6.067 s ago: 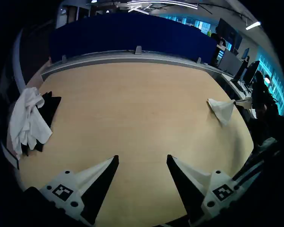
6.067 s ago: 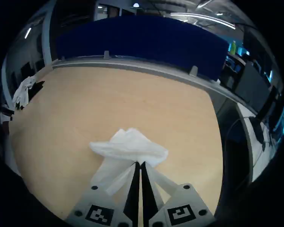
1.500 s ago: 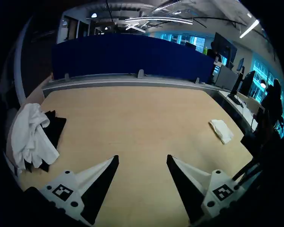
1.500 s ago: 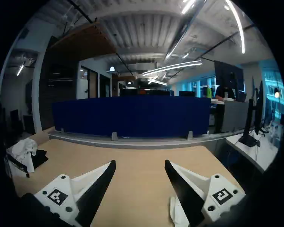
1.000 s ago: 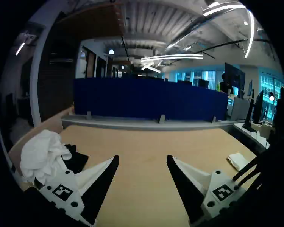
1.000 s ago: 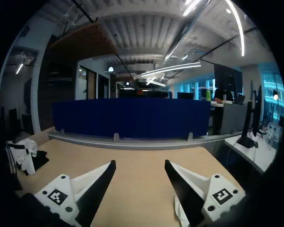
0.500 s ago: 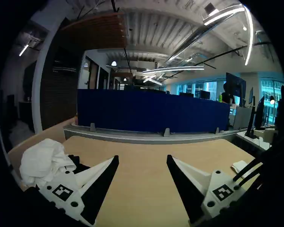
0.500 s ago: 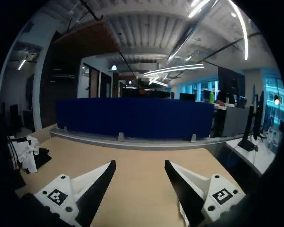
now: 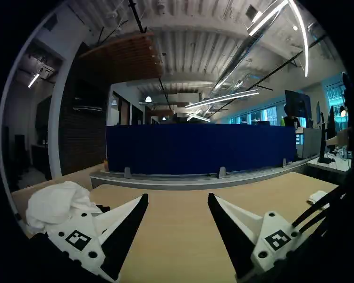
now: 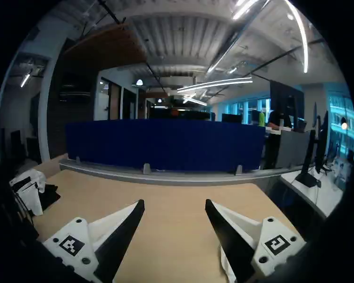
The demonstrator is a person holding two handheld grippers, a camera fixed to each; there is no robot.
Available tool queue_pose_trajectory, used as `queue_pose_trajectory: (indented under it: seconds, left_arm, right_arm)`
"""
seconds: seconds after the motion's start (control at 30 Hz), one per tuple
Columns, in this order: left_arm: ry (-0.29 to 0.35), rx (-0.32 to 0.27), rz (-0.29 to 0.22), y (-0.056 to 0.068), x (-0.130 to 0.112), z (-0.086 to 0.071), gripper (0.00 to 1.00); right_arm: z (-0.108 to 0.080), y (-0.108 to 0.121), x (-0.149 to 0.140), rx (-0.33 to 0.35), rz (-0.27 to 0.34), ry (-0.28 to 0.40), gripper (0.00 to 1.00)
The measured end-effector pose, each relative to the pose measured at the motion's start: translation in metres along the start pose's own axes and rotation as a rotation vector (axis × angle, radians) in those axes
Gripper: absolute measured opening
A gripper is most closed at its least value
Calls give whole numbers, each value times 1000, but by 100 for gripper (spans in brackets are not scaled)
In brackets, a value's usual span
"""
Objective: Fold towel
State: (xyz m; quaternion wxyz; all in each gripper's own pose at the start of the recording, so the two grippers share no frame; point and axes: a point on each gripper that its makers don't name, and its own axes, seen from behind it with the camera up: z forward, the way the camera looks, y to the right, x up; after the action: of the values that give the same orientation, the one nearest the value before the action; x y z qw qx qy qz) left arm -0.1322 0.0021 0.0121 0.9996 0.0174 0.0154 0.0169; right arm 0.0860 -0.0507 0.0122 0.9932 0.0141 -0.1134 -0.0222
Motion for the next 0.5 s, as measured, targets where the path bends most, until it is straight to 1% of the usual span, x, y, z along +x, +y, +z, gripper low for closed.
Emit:
queue_pose_trajectory:
  seconds: [0.07,0.17,0.37,0.5]
  left_arm:
    - [8,5,6,-2,-9,-1,94]
    - [19,9,12,-6,-23,-1,94]
    - [37,8,24,-12,-47,0,94]
    - [38,10,20,-17,-62,0,94]
  right_arm:
    - [3,7,1,-14,-5,4,100]
    - [8,9,0,-19,-11,11,100]
    - [16,1,-16,-6,-45,-9,100]
    - [22,-4,-27,-1,-66,-21,100]
